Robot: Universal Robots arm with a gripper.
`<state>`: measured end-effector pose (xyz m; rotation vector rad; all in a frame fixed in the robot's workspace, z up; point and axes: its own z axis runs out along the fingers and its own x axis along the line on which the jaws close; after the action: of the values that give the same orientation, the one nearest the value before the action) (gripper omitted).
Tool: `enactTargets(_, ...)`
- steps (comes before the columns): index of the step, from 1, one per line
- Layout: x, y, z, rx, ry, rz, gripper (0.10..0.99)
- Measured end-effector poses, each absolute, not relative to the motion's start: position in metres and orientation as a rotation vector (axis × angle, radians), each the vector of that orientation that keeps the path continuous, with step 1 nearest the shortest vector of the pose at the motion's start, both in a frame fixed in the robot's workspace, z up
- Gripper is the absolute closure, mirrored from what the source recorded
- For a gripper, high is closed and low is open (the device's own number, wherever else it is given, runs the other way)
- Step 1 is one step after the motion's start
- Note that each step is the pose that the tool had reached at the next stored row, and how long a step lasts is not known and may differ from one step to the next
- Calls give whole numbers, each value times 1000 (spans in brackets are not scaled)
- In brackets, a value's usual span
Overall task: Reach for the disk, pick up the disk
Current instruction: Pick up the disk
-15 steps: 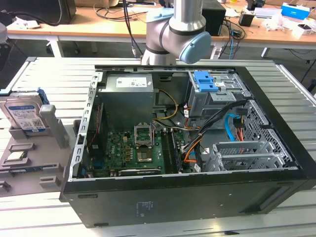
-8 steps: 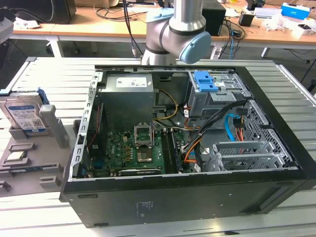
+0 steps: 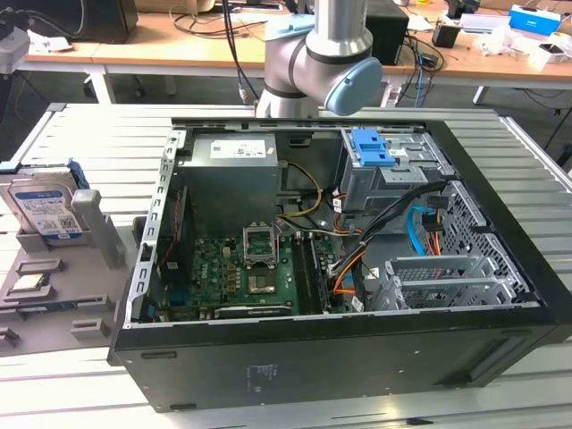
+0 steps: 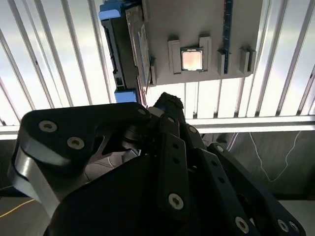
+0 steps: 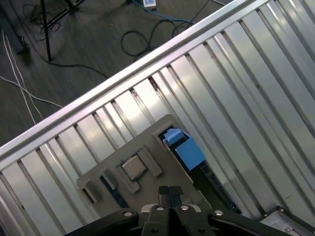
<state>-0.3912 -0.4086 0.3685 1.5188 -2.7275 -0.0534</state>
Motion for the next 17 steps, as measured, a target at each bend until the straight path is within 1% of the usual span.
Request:
enactTargets(5, -391, -409, 369, 1725, -2599, -51, 980)
enactTargets(17, -391, -409, 369, 1935, -2443, -48, 980)
